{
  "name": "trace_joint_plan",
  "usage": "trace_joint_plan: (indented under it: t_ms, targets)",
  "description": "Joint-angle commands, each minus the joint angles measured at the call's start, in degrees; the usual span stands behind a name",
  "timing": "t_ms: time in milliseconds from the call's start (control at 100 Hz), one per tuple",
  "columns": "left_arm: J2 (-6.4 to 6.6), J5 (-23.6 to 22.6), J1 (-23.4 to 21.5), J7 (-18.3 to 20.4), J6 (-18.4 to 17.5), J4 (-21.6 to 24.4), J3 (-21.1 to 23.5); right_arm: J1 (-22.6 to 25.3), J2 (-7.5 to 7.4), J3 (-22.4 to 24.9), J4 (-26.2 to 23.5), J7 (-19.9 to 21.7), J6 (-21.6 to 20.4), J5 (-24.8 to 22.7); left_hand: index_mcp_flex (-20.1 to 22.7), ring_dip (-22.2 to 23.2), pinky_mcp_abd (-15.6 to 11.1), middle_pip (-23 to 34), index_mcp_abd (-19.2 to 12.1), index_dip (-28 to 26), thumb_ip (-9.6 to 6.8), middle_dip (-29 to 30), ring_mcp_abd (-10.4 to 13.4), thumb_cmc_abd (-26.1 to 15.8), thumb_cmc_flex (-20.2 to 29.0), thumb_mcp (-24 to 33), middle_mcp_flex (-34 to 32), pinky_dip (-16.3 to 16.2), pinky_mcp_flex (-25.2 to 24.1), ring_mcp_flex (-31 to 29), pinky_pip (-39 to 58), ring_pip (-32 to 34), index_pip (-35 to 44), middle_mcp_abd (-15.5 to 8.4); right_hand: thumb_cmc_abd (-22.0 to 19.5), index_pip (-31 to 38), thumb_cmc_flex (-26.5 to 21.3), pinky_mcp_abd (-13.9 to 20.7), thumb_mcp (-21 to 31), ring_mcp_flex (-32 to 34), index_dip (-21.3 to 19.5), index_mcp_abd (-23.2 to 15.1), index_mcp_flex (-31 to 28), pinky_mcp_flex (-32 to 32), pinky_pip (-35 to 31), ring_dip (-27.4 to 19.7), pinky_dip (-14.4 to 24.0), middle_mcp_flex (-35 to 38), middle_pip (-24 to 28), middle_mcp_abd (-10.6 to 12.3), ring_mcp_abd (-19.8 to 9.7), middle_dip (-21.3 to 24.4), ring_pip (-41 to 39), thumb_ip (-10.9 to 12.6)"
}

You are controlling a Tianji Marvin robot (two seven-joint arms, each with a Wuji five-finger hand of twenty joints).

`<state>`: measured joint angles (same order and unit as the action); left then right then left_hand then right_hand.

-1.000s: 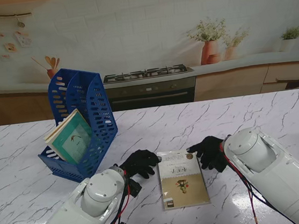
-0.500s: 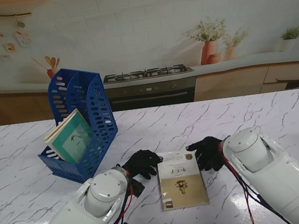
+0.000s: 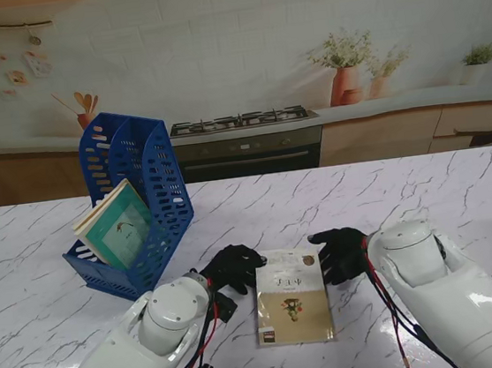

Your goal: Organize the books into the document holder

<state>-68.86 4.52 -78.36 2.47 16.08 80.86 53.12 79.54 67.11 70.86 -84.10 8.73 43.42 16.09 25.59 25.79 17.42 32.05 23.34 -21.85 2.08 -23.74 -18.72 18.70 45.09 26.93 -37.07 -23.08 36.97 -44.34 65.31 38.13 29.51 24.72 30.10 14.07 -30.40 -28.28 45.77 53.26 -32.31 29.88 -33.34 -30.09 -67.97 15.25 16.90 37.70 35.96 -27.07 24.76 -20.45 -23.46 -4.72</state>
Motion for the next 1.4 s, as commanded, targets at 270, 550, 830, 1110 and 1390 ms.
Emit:
trace_joint_plan:
  t_ms: [270, 550, 830, 1110, 1390]
  targets:
    - [-1.21, 2.77, -1.34, 1.62, -0.86, -1.03, -0.73, 1.03, 2.27, -1.95, -0.19, 1.74, 1.63, 2.13, -2.54, -0.69, -0.59, -5.01, 0.91, 1.09, 0.01, 3.14, -1.70, 2.26, 1.20, 1.74, 1.95, 1.39, 2.54, -0.50, -0.20, -2.61, -0.84, -3.78, 0.99, -0.04, -0.17, -6.40, -0.19, -2.89, -2.00, -5.06, 2.69, 3.72, -3.13, -3.54, 3.93, -2.16, -5.17, 3.56, -9.87, 3.57, 6.29, -1.58]
    - [-1.41, 4.58, -1.45, 1.85, -0.66, -1.00, -0.37, 1.21, 2.82, -1.45, -0.51, 0.89, 2.17, 4.01, -3.79, 0.29, 0.37, -5.77, 0.77, 1.95, 0.01, 3.47, -1.69, 3.12, 1.57, 2.77, 4.33, 1.39, 1.87, 0.23, 1.20, -2.71, -2.58, -3.85, 0.37, 0.63, -1.47, -5.54, -1.28, -2.28, -4.97, -8.13, 3.70, 5.62, -3.51, -1.54, 5.63, -1.71, -2.16, 7.24, -12.21, 2.18, 2.41, -1.25]
    - [-1.80, 7.58, -1.57, 1.93, -0.78, -0.98, 0.16, 1.95, 3.99, -1.26, -0.67, -1.62, 0.75, 7.68, -4.70, 2.00, 2.33, -7.68, -0.63, 3.94, 0.25, 4.03, -1.78, 4.36, 1.68, 4.55, 10.02, -0.37, 0.01, 1.90, 3.55, -2.65, -6.05, -3.48, 0.12, -0.24, -2.00, -7.32, -1.65, -4.74, -5.85, -10.86, 5.72, 8.35, -1.32, -1.90, 5.38, -3.27, -2.37, 9.69, -11.13, 2.25, 3.72, -1.18]
    - [-2.00, 6.99, -1.66, 0.86, -1.50, -1.16, 0.17, 2.04, 4.35, -1.42, -0.75, -3.06, 0.80, 7.06, -3.75, 10.21, -4.02, -6.06, -1.00, 4.28, 0.42, 2.43, 2.63, 8.27, 5.99, 11.06, 9.80, -1.00, 5.29, -1.13, 9.45, 5.48, -5.85, -3.70, 0.92, 0.30, -2.00, -6.85, -0.36, -2.49, -7.72, -12.33, 5.62, 6.32, -3.35, 0.02, 6.88, -3.46, 1.14, 10.88, -13.54, 0.30, 1.19, -1.22]
    - [-2.73, 8.57, -2.05, -1.28, -4.16, -1.71, 0.48, 1.95, 4.68, -1.51, -0.57, -3.94, 0.94, 7.12, -0.21, 25.20, -8.72, -6.62, -3.40, 1.46, 3.10, -19.97, 3.35, 11.89, 20.58, 8.85, -8.74, 0.10, 7.69, -4.85, 15.79, 9.64, 2.27, -11.77, 1.15, 0.97, -1.45, -5.90, -0.01, -1.92, -9.00, -13.10, 5.70, 6.35, -4.17, 2.03, 7.75, -3.83, 3.60, 11.73, -15.21, -3.05, -1.00, -1.32]
